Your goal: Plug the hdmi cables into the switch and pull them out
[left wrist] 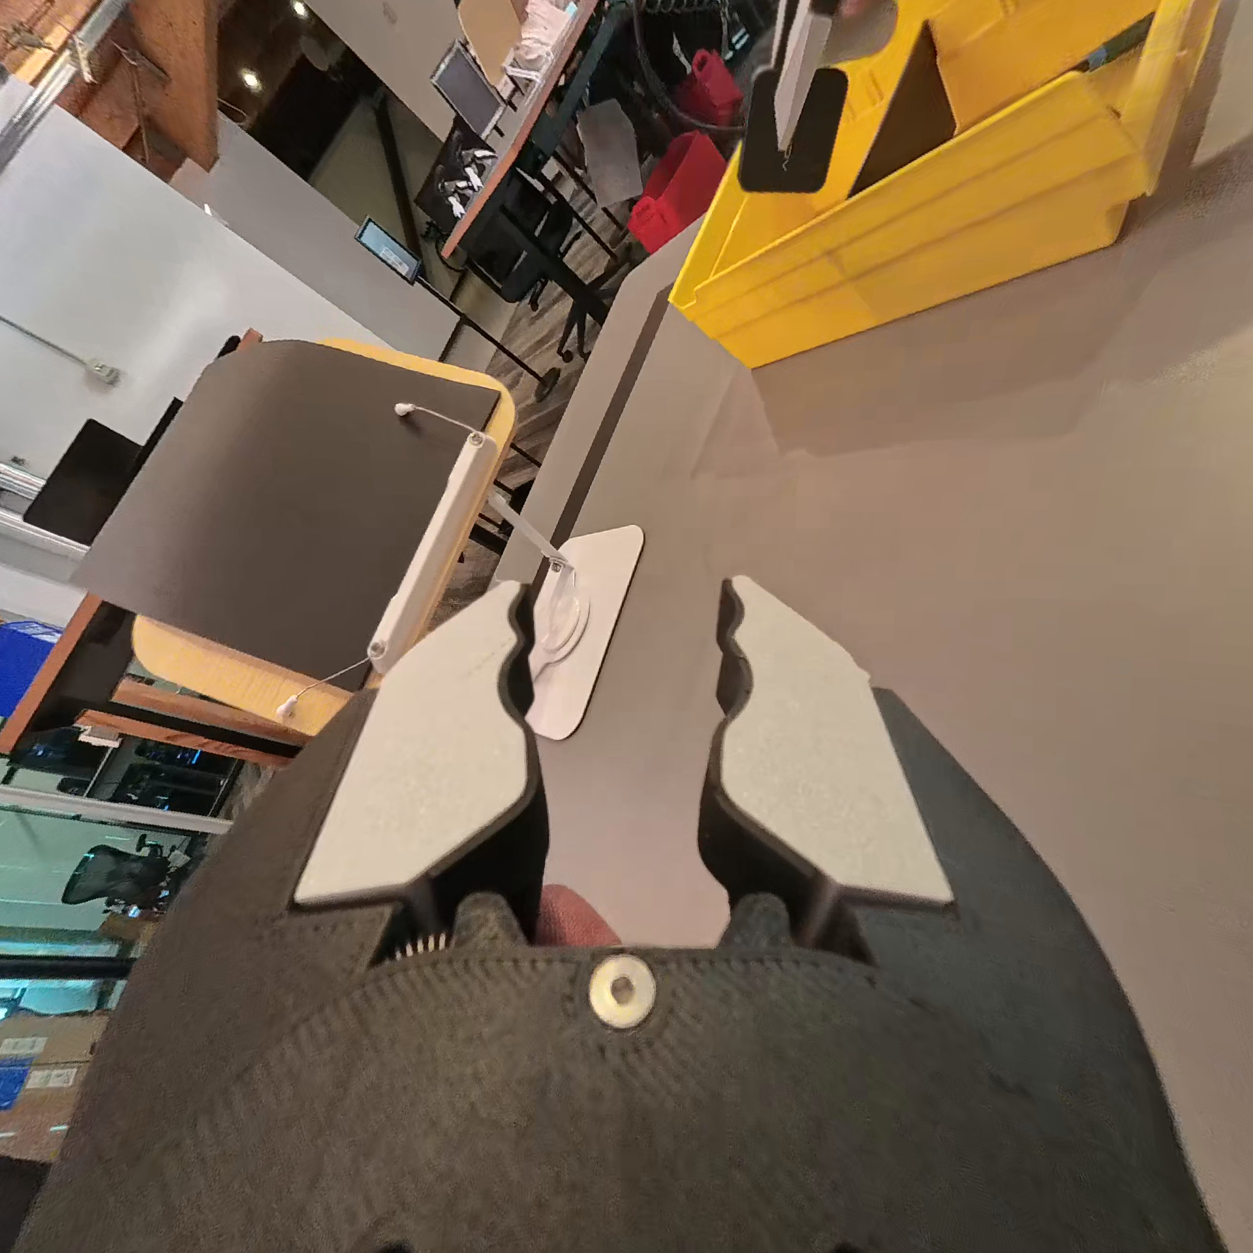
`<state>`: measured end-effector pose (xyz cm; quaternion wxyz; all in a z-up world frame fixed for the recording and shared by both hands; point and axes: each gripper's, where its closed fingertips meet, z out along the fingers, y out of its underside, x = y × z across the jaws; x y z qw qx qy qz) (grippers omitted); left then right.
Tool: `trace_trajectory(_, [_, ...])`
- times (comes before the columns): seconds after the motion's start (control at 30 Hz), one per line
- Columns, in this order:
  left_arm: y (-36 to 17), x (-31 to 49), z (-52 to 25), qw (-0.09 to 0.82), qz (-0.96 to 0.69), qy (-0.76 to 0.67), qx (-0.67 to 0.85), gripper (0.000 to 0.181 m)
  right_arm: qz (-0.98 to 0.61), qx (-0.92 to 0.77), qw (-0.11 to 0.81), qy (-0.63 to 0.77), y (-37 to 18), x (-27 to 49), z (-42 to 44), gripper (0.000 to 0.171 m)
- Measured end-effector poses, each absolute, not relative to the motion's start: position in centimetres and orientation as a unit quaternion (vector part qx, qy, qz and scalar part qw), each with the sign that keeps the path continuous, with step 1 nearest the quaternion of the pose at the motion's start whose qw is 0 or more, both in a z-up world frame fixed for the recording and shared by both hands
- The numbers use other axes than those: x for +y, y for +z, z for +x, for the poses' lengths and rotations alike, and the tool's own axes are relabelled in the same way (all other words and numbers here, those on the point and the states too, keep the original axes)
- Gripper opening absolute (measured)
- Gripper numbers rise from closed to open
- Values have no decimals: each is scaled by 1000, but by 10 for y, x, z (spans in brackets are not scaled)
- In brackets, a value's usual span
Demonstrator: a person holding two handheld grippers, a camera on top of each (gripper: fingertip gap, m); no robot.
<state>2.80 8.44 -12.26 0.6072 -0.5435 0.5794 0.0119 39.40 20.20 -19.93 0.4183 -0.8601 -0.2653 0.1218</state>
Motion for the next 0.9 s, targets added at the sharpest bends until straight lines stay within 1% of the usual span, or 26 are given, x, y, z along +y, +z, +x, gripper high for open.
trace_trajectory(0.13, [-131,86,30,594,-550,13,588,51,-883,-258,366,141,-239,209,393,14])
trace_trajectory(0.2, [-135,87,29,587,-556,9,589,51,-891,-256,344,149,-250,210,392,29])
trace_trajectory(0.3, [-139,90,26,580,-563,7,588,52,-898,-249,335,136,-255,214,398,29])
trace_trajectory(0.4, [-144,93,22,575,-571,10,587,52,-900,-243,347,105,-248,214,406,29])
trace_trajectory(0.53, [-147,101,6,564,-583,32,584,52,-889,-252,379,47,-225,208,407,29])
trace_trajectory(0.63, [-141,106,-12,563,-598,39,569,52,-866,-286,408,41,-205,202,384,26])
trace_trajectory(0.73, [-135,109,-32,562,-610,56,556,52,-857,-318,405,20,-201,199,368,26])
trace_trajectory(0.9, [-132,120,-83,541,-638,123,534,54,-830,-354,430,-11,-179,188,337,26])
